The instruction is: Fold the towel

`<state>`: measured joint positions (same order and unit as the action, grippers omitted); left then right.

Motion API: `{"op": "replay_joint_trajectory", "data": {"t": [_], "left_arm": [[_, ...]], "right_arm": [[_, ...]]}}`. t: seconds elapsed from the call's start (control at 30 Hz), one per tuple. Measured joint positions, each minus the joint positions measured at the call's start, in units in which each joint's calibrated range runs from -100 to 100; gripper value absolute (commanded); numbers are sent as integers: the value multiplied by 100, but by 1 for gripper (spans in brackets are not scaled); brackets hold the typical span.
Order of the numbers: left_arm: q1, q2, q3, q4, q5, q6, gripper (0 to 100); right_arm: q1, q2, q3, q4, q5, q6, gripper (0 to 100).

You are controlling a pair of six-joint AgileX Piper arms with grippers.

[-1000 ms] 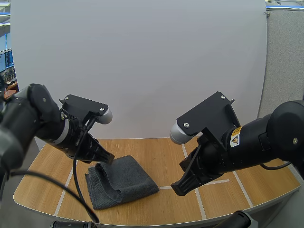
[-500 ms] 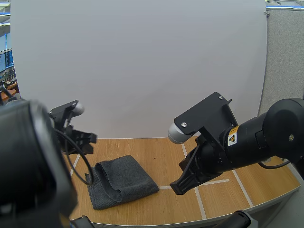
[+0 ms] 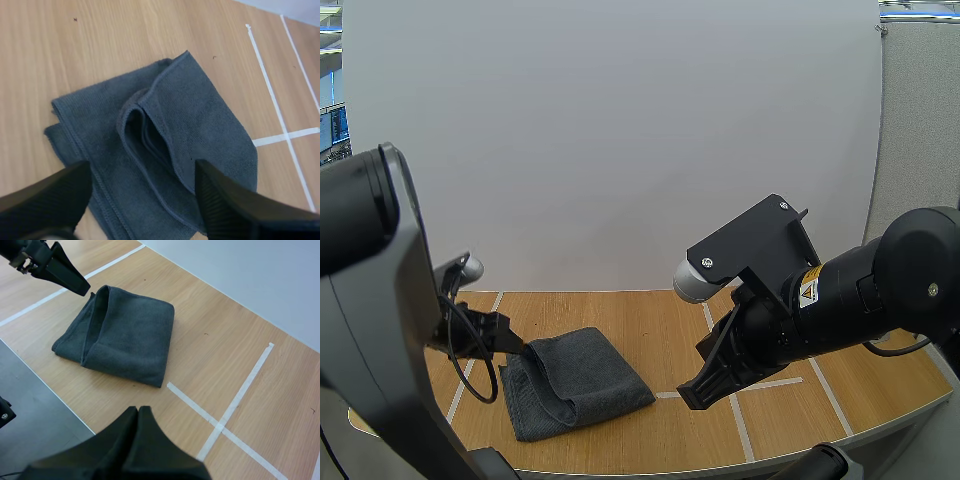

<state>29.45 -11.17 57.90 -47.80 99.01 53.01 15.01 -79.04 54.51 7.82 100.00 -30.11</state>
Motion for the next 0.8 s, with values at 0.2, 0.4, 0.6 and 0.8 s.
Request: {"op": "replay_joint_trajectory", "data": {"t": [0.2, 0.4, 0.6, 0.8], "left_arm": [[0, 389, 11, -409, 0, 66, 100], [-18, 497, 11, -537, 0, 152, 100], [-424, 528, 11, -614, -353, 111, 100], [-646, 528, 11, -535, -1411, 22, 100]], "right_arm": [[0, 0, 0, 11, 0, 0, 0], [0, 0, 0, 22, 0, 0, 0], [0, -11, 0, 58, 0, 0, 0], [0, -11, 0, 208, 0, 0, 0]]}}
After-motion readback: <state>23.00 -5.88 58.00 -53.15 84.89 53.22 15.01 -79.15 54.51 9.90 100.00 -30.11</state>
